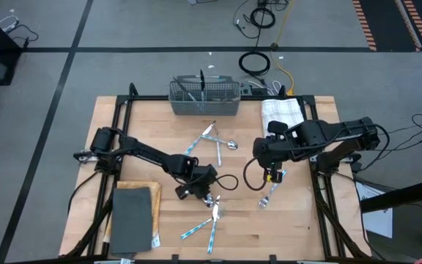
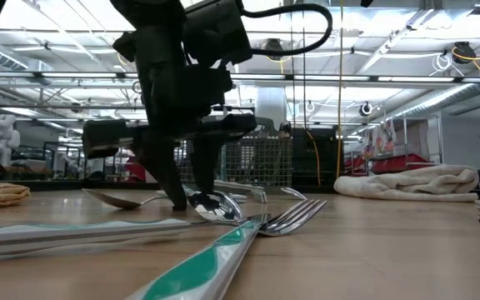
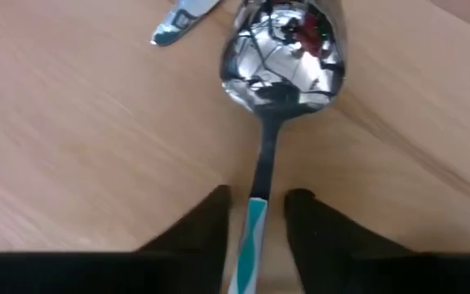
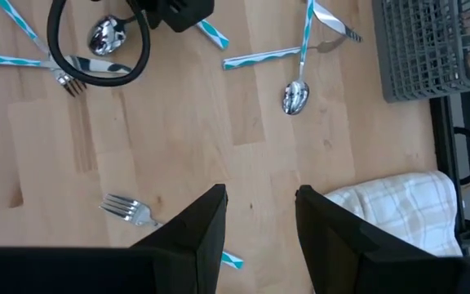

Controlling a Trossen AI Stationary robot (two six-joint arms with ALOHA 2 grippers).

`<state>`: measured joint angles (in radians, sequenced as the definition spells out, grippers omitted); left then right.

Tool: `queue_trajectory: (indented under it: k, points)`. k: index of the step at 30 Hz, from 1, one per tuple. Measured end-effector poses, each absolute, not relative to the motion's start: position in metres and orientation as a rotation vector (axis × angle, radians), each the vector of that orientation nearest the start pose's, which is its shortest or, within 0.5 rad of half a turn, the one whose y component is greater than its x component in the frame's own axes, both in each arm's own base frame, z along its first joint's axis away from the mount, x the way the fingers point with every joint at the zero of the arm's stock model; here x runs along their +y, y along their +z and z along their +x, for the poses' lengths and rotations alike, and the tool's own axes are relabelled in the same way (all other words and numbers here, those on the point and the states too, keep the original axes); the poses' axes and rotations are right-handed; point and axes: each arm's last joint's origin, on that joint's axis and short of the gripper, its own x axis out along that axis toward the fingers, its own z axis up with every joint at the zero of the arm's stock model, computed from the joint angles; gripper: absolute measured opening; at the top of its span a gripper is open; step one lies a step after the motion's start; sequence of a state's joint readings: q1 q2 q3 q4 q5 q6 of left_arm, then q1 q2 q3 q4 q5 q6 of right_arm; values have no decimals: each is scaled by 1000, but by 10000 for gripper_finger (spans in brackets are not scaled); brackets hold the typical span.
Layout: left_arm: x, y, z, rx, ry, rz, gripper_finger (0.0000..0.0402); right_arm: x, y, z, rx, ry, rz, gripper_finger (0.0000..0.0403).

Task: Sort silverware
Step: Put the blue spoon into the gray silverware rack

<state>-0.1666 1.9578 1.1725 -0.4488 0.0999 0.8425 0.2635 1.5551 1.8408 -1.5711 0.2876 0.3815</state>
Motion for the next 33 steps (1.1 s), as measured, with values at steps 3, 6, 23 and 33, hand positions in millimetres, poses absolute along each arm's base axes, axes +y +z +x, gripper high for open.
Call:
queue_trajectory:
  k: [3, 6, 23, 33]
  points:
    - [-67, 123, 362, 1067, -744, 771, 41, 60, 402, 254, 1202, -258, -11, 137]
    - [-68, 124, 363, 1085, -705, 711, 24, 60, 403, 254, 1200, -264, -4, 137]
    - [-9, 221, 392, 919, -183, 240, 24, 69, 404, 250, 1169, -291, 18, 137]
    - [97, 312, 366, 445, 216, -10, 24, 86, 432, 208, 902, -421, 64, 137]
